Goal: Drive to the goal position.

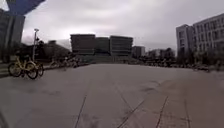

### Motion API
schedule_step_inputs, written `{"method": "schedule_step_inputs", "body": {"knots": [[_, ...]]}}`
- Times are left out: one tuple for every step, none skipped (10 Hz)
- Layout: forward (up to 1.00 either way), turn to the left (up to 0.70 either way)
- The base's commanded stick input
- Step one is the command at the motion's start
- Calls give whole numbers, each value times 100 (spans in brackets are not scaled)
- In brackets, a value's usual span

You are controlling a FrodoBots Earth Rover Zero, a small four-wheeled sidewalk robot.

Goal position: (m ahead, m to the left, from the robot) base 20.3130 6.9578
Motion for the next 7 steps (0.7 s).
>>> {"method": "schedule_step_inputs", "body": {"knots": [[70,0],[70,0],[70,0],[70,0],[70,0],[70,0],[70,0]]}}
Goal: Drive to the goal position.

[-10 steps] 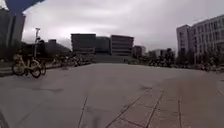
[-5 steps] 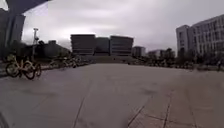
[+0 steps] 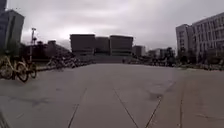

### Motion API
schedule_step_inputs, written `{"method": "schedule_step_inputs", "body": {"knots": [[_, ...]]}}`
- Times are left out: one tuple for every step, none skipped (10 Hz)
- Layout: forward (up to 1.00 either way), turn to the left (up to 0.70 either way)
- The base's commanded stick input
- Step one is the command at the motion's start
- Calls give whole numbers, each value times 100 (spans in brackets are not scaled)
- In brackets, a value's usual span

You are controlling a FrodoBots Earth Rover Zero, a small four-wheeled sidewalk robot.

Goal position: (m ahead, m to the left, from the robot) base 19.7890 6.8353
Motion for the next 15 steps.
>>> {"method": "schedule_step_inputs", "body": {"knots": [[70,0],[70,0],[70,0],[70,0],[70,0],[70,0],[70,0],[70,0],[70,0],[70,0],[70,2],[70,7],[70,14],[70,14],[70,14]]}}
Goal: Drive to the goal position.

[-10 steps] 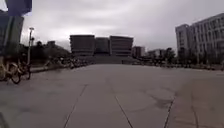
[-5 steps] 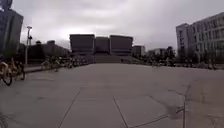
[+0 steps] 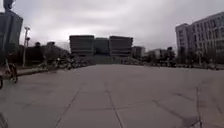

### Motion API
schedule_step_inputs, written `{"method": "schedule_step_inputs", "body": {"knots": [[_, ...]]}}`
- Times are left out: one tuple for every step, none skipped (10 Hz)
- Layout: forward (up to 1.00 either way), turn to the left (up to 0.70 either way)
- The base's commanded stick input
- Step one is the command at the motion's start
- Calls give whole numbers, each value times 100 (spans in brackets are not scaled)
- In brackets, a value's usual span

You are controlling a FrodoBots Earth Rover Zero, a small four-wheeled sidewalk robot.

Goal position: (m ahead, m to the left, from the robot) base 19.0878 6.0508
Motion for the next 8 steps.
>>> {"method": "schedule_step_inputs", "body": {"knots": [[70,14],[70,14],[70,9],[70,0],[70,0],[70,0],[70,0],[70,0]]}}
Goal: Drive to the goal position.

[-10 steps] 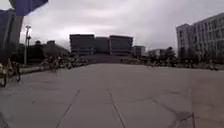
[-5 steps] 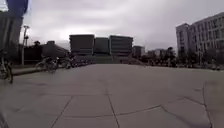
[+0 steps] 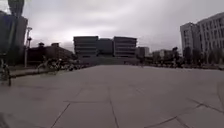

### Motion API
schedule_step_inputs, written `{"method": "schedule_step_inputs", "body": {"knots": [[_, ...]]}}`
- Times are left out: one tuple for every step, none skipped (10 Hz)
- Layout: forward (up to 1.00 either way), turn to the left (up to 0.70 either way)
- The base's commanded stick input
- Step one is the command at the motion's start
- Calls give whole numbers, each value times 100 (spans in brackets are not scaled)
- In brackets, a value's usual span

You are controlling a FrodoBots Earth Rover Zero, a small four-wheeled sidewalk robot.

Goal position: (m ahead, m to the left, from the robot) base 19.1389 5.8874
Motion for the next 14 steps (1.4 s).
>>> {"method": "schedule_step_inputs", "body": {"knots": [[70,0],[70,0],[70,0],[70,0],[70,0],[70,0],[70,0],[70,0],[70,7],[70,14],[70,13],[70,6],[70,0],[70,0]]}}
